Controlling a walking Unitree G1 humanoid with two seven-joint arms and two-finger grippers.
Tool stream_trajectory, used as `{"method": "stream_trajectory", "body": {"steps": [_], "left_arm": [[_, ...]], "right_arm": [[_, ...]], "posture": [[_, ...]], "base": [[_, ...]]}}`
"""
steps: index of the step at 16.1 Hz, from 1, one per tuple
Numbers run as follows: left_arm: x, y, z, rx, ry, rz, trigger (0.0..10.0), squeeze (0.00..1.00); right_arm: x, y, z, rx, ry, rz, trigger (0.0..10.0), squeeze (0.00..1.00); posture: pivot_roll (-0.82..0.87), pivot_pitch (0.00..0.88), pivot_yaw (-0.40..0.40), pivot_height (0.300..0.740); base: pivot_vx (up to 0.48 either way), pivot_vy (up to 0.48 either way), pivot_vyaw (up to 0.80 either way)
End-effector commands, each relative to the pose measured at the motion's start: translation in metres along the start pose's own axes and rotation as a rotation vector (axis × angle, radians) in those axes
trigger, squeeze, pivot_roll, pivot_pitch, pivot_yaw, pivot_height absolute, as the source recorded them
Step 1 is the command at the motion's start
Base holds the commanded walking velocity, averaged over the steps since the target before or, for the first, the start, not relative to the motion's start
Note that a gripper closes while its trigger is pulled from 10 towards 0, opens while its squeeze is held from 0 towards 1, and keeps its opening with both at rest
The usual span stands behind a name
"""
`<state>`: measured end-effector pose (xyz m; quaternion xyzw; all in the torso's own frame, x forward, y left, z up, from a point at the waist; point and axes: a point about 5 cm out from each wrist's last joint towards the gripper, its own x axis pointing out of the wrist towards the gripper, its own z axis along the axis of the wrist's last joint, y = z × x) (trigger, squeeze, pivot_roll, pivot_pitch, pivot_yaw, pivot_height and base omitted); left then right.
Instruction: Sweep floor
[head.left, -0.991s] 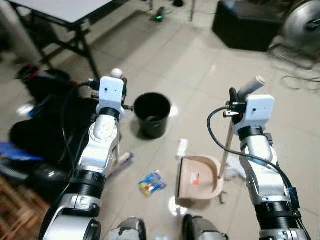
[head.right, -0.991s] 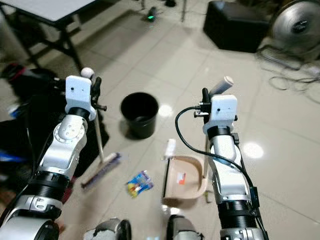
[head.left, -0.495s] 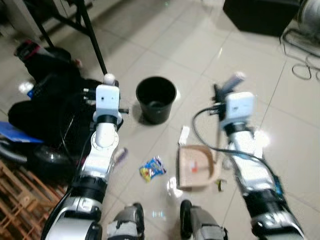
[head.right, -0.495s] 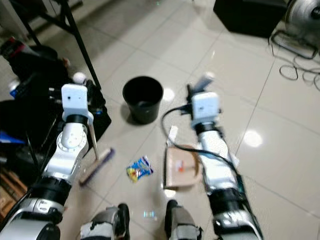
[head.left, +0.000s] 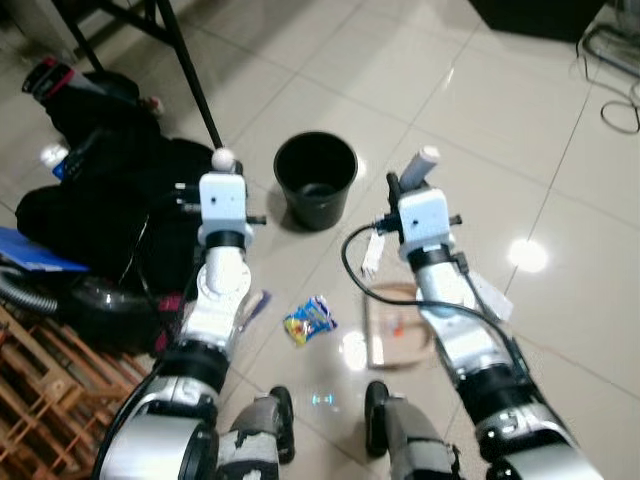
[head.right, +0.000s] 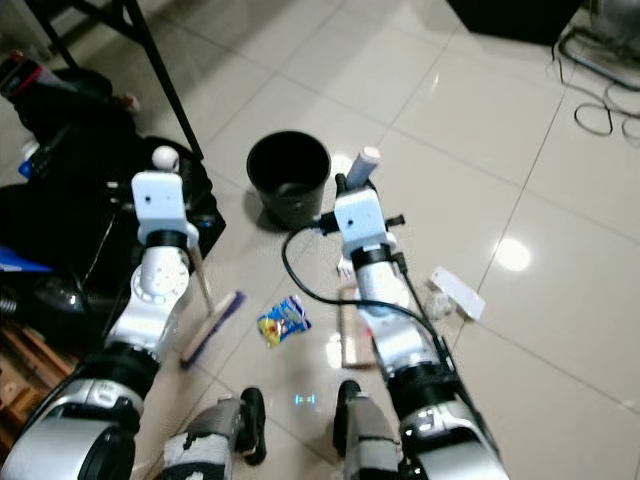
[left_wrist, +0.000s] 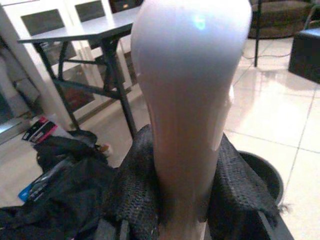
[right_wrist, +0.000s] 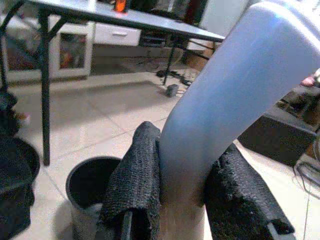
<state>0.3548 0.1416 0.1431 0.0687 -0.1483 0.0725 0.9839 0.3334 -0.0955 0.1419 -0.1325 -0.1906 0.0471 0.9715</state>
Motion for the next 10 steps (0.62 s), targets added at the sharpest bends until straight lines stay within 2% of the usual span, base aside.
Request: {"method": "stream_trajectory", "body": {"steps": [1, 4, 7, 9, 10], "left_arm": [[-0.003, -0.001, -0.002, -0.01, -0.006, 0.007, 10.0, 0.0], [-0.007, -0.003, -0.008, -0.019, 0.0, 0.013, 10.0, 0.0], [-0.009, -0.001, -0.01, -0.036, 0.01, 0.043, 10.0, 0.0], [-0.005, -0.007, -0.007, -0.139, 0.022, 0.056, 10.0, 0.0], [-0.004, -0.011, -0.006, -0.18, 0.026, 0.053, 10.0, 0.0]], "right_arm": [[-0.006, 0.006, 0.0, 0.0, -0.019, -0.006, 10.0, 0.0], [-0.025, 0.037, -0.003, -0.033, -0.014, 0.001, 10.0, 0.0], [-0.031, 0.044, -0.005, -0.038, 0.002, -0.018, 10.0, 0.0], [-0.027, 0.042, -0.002, 0.06, 0.026, -0.104, 10.0, 0.0], [-0.027, 0.042, -0.002, 0.067, 0.025, -0.109, 10.0, 0.0]], "posture": [[0.04, 0.379, 0.046, 0.74], [0.06, 0.381, 0.044, 0.74], [0.07, 0.382, 0.051, 0.74], [0.06, 0.383, 0.053, 0.74], [0.06, 0.384, 0.054, 0.74]], "base": [[0.0, 0.0, 0.0], [0.0, 0.0, 0.0], [0.0, 0.0, 0.0], [0.0, 0.0, 0.0], [0.0, 0.0, 0.0]]}}
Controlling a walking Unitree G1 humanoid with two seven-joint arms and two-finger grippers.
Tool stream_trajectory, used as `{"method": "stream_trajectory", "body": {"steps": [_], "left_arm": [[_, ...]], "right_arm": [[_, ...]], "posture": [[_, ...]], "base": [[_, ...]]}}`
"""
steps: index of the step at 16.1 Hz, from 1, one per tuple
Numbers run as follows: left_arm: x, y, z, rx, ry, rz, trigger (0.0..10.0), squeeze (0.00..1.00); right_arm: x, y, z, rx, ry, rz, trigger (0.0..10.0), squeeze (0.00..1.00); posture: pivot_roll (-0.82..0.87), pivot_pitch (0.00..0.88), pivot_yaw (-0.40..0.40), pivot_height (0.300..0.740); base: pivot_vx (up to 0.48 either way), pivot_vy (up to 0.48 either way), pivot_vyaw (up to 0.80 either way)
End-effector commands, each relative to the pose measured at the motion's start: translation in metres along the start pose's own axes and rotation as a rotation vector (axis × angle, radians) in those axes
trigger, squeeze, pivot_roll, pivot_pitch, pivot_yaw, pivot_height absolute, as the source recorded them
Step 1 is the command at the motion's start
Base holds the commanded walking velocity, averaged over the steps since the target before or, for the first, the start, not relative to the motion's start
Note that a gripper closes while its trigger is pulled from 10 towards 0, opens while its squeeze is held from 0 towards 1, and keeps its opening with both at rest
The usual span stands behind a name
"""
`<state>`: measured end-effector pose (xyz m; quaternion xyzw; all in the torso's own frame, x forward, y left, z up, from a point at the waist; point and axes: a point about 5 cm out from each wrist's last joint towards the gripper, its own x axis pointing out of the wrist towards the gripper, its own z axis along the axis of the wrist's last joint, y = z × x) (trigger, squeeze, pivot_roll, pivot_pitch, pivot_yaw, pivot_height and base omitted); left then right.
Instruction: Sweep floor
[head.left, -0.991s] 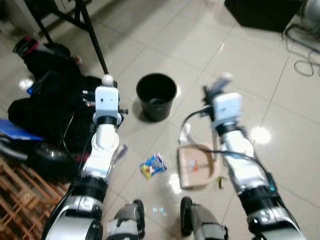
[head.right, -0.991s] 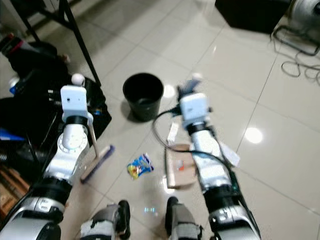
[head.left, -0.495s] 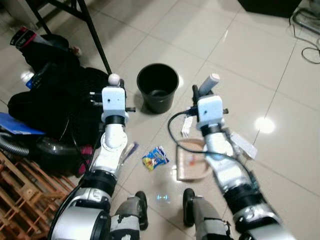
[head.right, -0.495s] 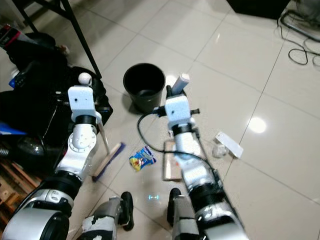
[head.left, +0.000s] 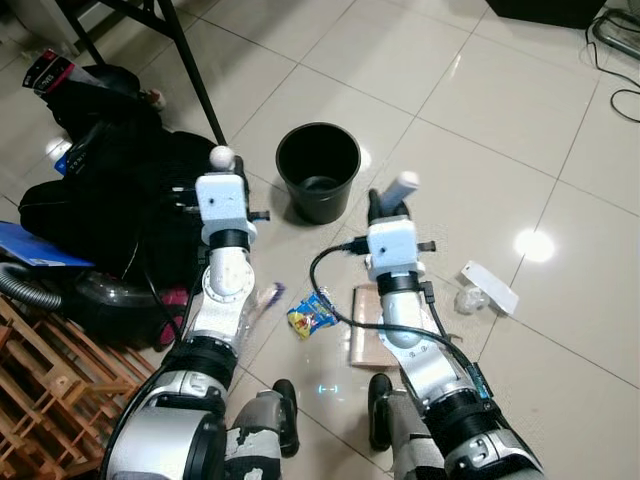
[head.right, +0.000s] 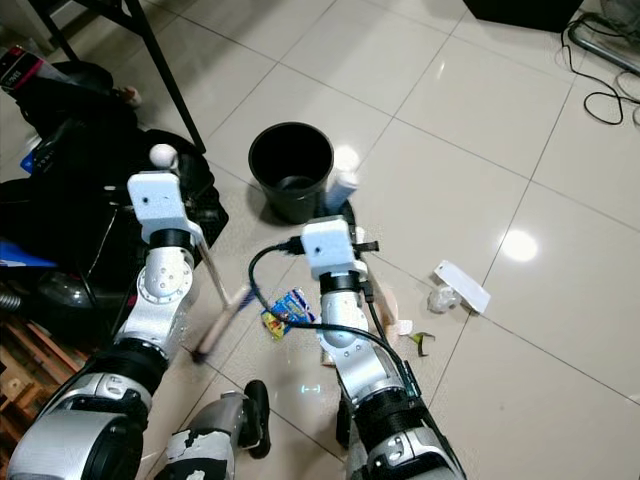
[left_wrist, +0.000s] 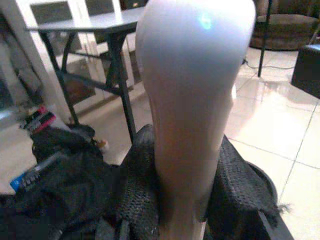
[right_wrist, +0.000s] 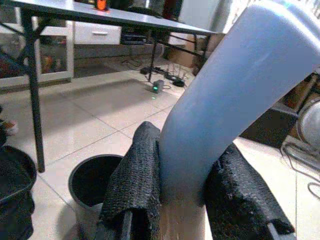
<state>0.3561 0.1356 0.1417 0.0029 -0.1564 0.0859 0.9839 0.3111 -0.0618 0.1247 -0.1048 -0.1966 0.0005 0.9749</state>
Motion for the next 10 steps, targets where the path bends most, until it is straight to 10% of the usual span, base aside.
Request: {"method": "stream_trajectory", "body": {"steps": [1, 6, 10], "left_arm": [[-0.004, -0.007, -0.005, -0.09, 0.04, 0.01, 10.0, 0.0], [-0.001, -0.016, -0.007, -0.233, 0.097, 0.069, 10.0, 0.0], [-0.004, -0.034, -0.007, -0.511, 0.183, 0.18, 10.0, 0.0]], "right_arm": [[-0.005, 0.005, -0.004, 0.028, 0.029, -0.008, 10.0, 0.0], [-0.011, 0.016, -0.007, 0.024, 0.055, 0.048, 10.0, 0.0], [-0.013, 0.017, -0.009, 0.059, 0.09, 0.015, 10.0, 0.0]], "posture": [[0.06, 0.383, 0.056, 0.74], [0.06, 0.386, 0.06, 0.74], [0.06, 0.384, 0.065, 0.74]], "base": [[0.0, 0.0, 0.0], [0.0, 0.0, 0.0], [0.0, 0.0, 0.0]]}}
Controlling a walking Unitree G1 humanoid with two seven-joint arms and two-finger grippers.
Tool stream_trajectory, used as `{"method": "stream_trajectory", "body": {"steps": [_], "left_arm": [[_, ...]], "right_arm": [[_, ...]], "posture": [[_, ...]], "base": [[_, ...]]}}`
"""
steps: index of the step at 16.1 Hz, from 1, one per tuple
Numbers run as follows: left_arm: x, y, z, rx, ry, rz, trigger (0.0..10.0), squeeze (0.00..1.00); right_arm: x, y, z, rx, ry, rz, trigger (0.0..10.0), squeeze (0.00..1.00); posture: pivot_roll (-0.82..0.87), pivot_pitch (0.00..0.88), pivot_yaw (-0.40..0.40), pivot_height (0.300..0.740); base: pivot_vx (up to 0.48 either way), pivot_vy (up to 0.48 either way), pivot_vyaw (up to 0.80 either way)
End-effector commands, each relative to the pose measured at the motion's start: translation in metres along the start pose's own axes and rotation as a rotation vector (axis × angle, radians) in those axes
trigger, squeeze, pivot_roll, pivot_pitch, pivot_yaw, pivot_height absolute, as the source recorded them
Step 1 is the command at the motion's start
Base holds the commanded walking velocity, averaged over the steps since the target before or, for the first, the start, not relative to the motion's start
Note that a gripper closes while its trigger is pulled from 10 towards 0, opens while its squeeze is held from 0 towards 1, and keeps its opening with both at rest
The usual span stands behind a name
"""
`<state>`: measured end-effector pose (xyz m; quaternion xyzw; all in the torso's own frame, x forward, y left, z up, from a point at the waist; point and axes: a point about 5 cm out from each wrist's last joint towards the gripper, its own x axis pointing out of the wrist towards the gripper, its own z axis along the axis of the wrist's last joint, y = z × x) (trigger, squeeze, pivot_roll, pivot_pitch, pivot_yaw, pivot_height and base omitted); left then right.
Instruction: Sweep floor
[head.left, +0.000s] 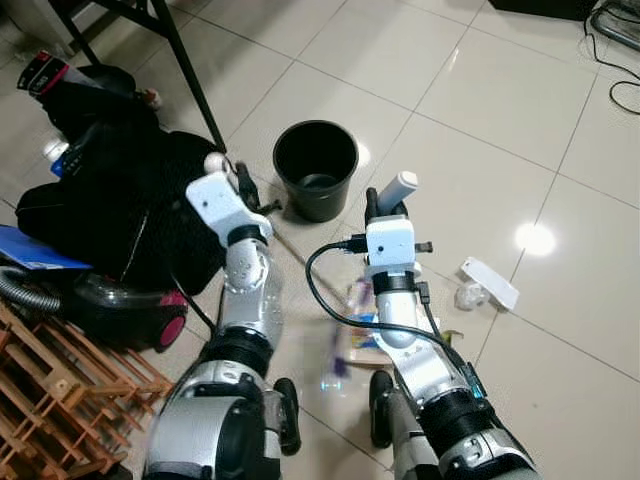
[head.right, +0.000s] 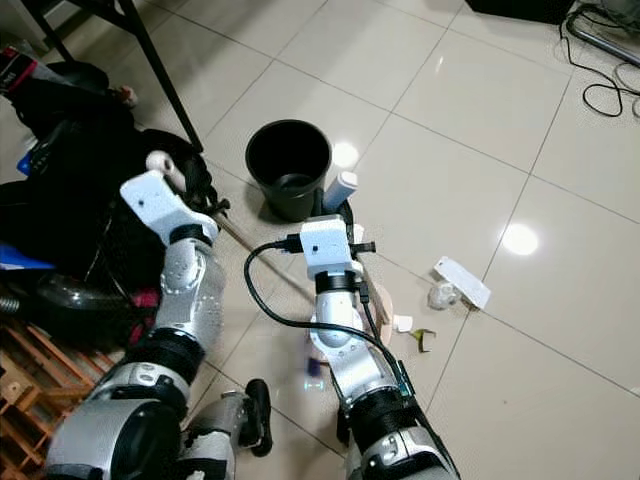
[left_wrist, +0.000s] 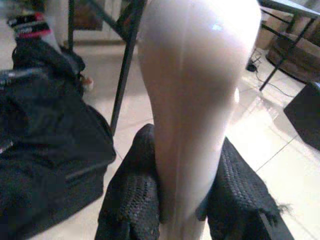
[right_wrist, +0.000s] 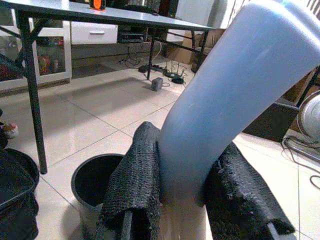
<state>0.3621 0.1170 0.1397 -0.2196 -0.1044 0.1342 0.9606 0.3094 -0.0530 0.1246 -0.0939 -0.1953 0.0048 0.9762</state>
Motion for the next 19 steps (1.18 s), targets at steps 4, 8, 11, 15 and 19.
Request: {"method": "stream_trajectory", "body": {"steps": [4, 8, 11, 15, 19], "left_arm": [[-0.001, -0.028, 0.003, -0.21, 0.038, -0.019, 10.0, 0.0], [0.019, -0.029, 0.024, -0.069, -0.005, -0.182, 10.0, 0.0], [0.04, -0.025, 0.053, 0.091, -0.076, -0.319, 10.0, 0.0], [0.056, -0.012, 0.081, 0.181, -0.125, -0.392, 10.0, 0.0], [0.069, 0.013, 0.11, 0.313, -0.165, -0.428, 10.0, 0.0]], "right_arm": [[-0.002, -0.009, -0.01, 0.071, 0.088, -0.055, 10.0, 0.0], [-0.001, -0.031, -0.001, 0.144, 0.061, -0.1, 10.0, 0.0], [0.001, -0.057, 0.003, 0.15, 0.049, -0.114, 10.0, 0.0], [0.005, -0.083, 0.012, 0.164, 0.053, -0.184, 10.0, 0.0], [0.014, -0.091, 0.025, 0.201, 0.047, -0.171, 10.0, 0.0]], "posture": [[0.05, 0.362, 0.071, 0.74], [0.01, 0.271, 0.061, 0.74], [-0.02, 0.205, 0.044, 0.74], [-0.02, 0.11, 0.036, 0.74], [0.01, 0.035, 0.041, 0.74]], "base": [[0.0, 0.0, 0.0], [0.0, 0.0, 0.0], [0.0, 0.0, 0.0], [0.0, 0.0, 0.0], [0.0, 0.0, 0.0]]}}
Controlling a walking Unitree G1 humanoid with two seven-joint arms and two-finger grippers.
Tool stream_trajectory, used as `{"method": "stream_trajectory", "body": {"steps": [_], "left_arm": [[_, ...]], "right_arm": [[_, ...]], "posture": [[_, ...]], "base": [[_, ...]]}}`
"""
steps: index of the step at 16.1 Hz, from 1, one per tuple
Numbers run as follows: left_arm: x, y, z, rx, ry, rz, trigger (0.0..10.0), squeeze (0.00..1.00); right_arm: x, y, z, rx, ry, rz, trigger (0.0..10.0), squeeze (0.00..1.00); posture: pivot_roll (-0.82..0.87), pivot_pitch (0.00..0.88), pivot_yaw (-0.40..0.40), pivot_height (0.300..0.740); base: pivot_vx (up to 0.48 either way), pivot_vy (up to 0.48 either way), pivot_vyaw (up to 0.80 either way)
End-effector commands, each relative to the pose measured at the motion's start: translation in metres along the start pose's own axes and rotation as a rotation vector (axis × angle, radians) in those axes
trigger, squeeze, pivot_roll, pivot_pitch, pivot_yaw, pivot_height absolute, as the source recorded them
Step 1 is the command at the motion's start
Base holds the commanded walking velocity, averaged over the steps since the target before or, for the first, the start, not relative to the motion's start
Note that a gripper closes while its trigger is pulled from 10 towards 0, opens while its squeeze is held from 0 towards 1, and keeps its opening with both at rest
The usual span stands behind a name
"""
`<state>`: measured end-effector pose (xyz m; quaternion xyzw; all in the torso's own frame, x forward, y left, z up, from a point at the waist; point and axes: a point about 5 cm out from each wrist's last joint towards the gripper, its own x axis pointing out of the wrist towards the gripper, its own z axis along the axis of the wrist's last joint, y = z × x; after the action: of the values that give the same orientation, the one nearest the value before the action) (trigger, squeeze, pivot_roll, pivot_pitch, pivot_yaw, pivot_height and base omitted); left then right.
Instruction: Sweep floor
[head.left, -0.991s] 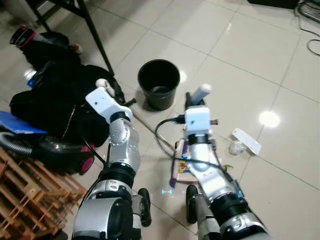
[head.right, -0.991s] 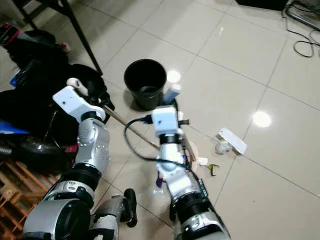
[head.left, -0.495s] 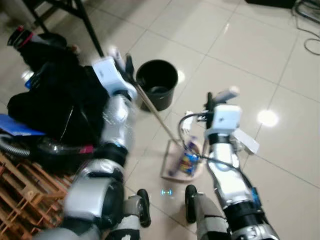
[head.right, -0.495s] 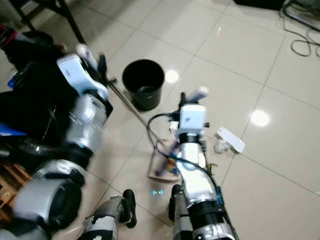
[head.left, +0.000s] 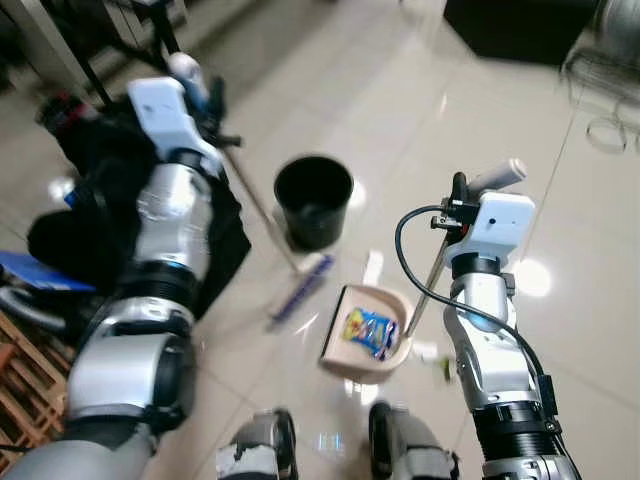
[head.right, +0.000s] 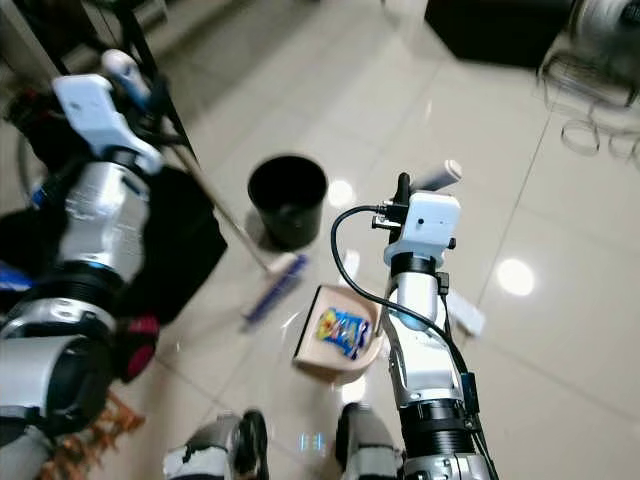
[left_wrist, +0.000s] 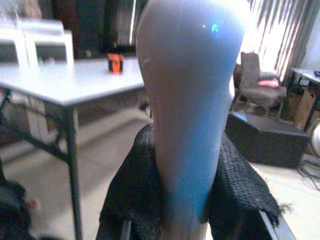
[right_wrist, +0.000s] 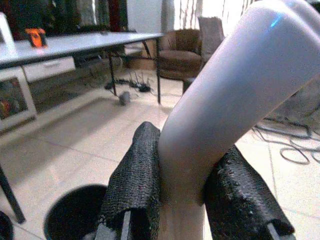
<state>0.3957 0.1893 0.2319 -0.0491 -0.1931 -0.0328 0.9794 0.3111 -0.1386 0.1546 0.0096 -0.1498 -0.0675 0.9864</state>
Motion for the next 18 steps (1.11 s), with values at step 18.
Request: {"method": "stream_trajectory", "body": {"steps": [18], "left_arm": [[-0.103, -0.004, -0.014, 0.18, 0.171, -0.073, 10.0, 0.0]], "right_arm": [[0.034, -0.044, 0.128, 0.173, -0.052, 0.044, 10.0, 0.0]], "posture": [[-0.03, 0.009, 0.029, 0.74]], "base": [[0.046, 0.0, 0.0]]}}
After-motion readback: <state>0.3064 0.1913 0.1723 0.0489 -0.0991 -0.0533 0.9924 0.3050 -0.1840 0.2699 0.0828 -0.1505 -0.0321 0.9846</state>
